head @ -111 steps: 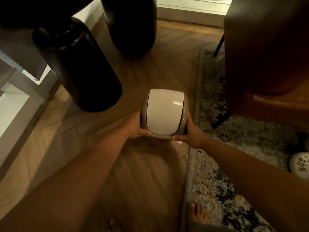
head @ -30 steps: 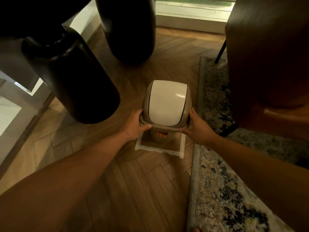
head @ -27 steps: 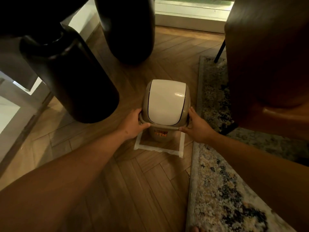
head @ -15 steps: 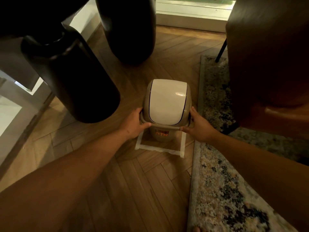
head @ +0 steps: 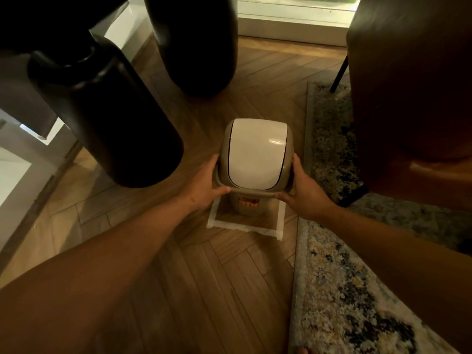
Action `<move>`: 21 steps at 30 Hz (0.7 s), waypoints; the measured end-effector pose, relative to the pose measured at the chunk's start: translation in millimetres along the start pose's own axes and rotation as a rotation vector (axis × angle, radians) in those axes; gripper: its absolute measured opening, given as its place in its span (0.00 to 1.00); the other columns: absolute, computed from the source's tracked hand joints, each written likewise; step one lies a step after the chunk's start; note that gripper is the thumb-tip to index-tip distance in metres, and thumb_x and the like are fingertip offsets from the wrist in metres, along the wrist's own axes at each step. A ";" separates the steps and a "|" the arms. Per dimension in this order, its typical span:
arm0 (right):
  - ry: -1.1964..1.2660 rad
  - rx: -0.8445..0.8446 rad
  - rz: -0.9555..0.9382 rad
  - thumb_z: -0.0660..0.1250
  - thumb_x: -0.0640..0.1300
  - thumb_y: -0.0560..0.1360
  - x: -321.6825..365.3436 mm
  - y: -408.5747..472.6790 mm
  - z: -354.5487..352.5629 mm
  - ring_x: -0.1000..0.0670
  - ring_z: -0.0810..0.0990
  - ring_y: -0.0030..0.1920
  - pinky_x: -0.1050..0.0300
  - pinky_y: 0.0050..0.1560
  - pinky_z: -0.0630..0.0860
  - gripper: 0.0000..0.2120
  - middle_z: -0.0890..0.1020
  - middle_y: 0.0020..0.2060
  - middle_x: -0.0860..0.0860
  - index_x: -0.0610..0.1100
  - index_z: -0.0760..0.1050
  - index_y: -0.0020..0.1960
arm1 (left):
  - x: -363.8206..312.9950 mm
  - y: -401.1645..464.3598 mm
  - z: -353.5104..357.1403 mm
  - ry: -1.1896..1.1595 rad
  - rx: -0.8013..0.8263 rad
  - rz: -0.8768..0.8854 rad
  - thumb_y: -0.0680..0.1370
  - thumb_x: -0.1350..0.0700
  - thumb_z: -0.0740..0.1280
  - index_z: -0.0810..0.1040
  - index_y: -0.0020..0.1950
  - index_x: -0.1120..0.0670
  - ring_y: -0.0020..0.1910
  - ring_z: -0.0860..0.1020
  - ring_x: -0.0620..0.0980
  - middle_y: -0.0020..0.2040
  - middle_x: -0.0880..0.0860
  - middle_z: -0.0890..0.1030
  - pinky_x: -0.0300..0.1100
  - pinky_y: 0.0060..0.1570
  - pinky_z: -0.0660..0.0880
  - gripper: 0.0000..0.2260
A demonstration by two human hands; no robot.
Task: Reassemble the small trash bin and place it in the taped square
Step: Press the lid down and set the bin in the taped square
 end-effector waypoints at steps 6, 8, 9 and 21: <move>-0.053 -0.012 -0.024 0.79 0.48 0.70 -1.4 0.6 0.5 0.48 0.77 0.68 0.58 0.61 0.72 0.60 0.74 0.73 0.53 0.60 0.35 0.81 | -3.8 2.3 -5.7 0.026 0.015 0.031 0.68 0.50 0.79 0.55 0.80 0.48 0.74 0.65 0.50 0.76 0.52 0.66 0.40 0.68 0.61 0.47; -0.050 -0.017 -0.019 0.79 0.48 0.70 -2.4 1.1 1.0 0.48 0.76 0.69 0.58 0.61 0.71 0.60 0.73 0.74 0.54 0.61 0.34 0.81 | -5.7 2.0 -7.1 0.026 0.022 0.035 0.69 0.50 0.79 0.56 0.80 0.49 0.74 0.65 0.50 0.76 0.52 0.66 0.41 0.69 0.62 0.46; -0.049 -0.018 -0.016 0.79 0.48 0.70 -2.5 1.1 0.8 0.48 0.76 0.69 0.58 0.61 0.71 0.60 0.73 0.74 0.54 0.62 0.34 0.80 | -7.1 1.6 -7.5 0.027 0.026 0.034 0.69 0.51 0.79 0.55 0.80 0.49 0.75 0.65 0.50 0.77 0.52 0.66 0.42 0.69 0.62 0.46; -0.057 -0.024 -0.012 0.79 0.46 0.71 4.2 7.6 -2.5 0.45 0.75 0.71 0.49 0.66 0.74 0.62 0.72 0.75 0.53 0.72 0.28 0.74 | -9.4 6.5 -9.1 0.094 0.014 -0.006 0.69 0.48 0.78 0.59 0.79 0.50 0.73 0.66 0.52 0.75 0.53 0.68 0.44 0.69 0.64 0.43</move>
Point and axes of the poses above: each hand's wrist, its own y-axis towards the middle knuckle, its own z-axis out of the palm, x = y × z, the point moved 2 cm from there along y, towards the middle knuckle
